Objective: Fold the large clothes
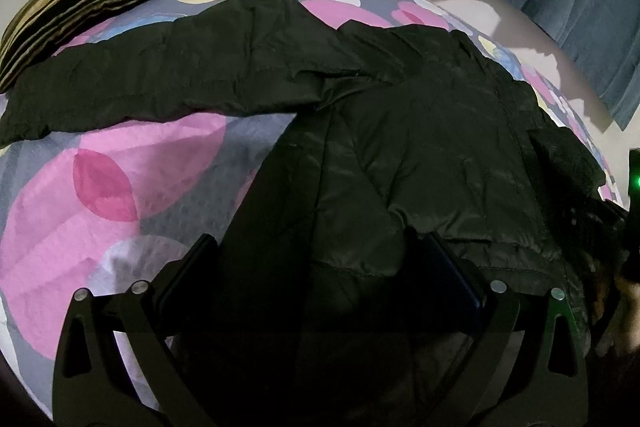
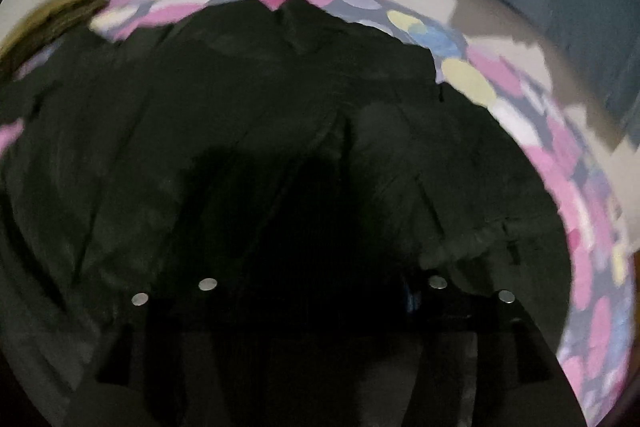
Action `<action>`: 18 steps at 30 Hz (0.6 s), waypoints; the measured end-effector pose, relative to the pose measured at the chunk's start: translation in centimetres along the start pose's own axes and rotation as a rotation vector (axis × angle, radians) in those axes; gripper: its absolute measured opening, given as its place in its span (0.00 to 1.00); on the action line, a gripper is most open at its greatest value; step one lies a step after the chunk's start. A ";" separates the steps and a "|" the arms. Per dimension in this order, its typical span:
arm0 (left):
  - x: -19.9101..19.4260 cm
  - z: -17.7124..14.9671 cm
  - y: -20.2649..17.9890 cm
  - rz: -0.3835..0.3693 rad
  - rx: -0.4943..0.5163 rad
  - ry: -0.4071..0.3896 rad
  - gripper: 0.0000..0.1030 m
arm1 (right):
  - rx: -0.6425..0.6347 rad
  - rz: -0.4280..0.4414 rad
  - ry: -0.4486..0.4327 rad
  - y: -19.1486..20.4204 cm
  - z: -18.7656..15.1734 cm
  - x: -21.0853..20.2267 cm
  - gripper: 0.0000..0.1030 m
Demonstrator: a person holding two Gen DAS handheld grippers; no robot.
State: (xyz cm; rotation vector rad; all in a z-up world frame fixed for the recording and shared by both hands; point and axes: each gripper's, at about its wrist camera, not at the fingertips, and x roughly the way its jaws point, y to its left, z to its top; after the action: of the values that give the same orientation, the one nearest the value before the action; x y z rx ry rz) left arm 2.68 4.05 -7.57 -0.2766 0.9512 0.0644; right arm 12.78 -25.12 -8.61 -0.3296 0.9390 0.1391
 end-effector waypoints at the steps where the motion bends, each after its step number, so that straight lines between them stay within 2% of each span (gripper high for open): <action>1: -0.1 0.0 0.1 -0.001 0.000 0.000 0.98 | -0.036 -0.025 -0.003 0.6 -0.3 -0.3 0.58; 3: 0.0 0.0 0.1 -0.001 -0.001 0.000 0.98 | -0.070 -0.047 -0.005 1.0 -0.7 -0.8 0.60; 6: -0.1 0.0 0.1 -0.002 -0.002 0.001 0.98 | -0.016 0.011 -0.001 -0.1 -1.2 -1.8 0.67; 7: -0.1 0.0 0.1 -0.003 -0.002 0.002 0.98 | 0.034 0.066 0.007 -0.9 -1.6 -2.2 0.71; 10: -0.1 0.0 0.1 -0.003 -0.003 0.002 0.98 | 0.167 0.218 0.008 -3.2 -2.9 -3.6 0.71; 15: 0.0 0.0 0.1 -0.002 -0.002 0.003 0.98 | 0.408 0.339 -0.078 -8.6 -4.7 -6.5 0.71; 18: 0.1 0.0 0.1 0.003 0.000 0.005 0.98 | 0.620 0.418 -0.106 -13.4 -4.9 -5.6 0.71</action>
State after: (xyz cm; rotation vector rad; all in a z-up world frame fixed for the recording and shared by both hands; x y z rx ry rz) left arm 2.72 4.13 -7.68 -0.2753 0.9566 0.0660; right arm 9.21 -39.28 -3.89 0.4466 0.8894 0.2356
